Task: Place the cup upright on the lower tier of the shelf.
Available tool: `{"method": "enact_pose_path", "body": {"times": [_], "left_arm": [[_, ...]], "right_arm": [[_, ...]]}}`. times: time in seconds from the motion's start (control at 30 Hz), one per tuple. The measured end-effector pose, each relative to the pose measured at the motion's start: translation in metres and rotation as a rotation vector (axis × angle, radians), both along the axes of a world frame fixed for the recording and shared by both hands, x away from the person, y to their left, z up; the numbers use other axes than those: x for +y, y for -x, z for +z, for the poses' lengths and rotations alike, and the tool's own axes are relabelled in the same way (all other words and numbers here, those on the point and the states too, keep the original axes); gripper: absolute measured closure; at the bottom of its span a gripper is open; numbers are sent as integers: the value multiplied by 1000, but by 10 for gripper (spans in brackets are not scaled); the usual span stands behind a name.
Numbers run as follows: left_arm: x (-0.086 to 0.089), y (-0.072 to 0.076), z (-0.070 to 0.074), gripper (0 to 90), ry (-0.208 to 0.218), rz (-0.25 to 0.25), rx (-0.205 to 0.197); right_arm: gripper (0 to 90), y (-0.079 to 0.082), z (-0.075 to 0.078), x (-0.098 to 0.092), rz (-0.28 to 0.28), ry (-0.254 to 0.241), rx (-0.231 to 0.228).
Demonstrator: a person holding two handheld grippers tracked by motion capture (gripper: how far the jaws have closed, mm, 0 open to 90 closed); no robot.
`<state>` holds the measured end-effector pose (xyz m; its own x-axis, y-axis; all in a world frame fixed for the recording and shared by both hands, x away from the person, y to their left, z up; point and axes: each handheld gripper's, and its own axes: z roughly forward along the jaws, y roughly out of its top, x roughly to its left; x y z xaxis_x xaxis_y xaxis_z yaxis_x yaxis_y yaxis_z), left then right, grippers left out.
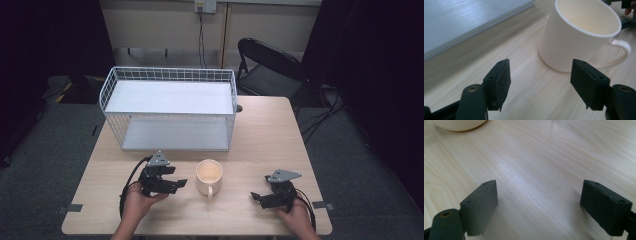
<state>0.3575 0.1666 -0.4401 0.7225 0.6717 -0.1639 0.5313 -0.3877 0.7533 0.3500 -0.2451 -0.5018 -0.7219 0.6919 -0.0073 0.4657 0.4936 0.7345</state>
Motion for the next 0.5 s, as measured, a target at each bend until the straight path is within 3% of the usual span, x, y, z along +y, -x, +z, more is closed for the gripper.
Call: {"method": "enact_pose_path", "body": {"times": [0.27, 0.37, 0.5], "left_arm": [[-6, -5, 11, 329, -8, 8, -8], [-10, -8, 18, 324, -6, 11, 16], [-15, -11, 24, 331, 4, 13, 20]], "right_arm": [[138, 0, 0, 0, -2, 0, 0], [138, 0, 0, 0, -4, -1, -2], [138, 0, 0, 0, -4, -1, -2]]}}
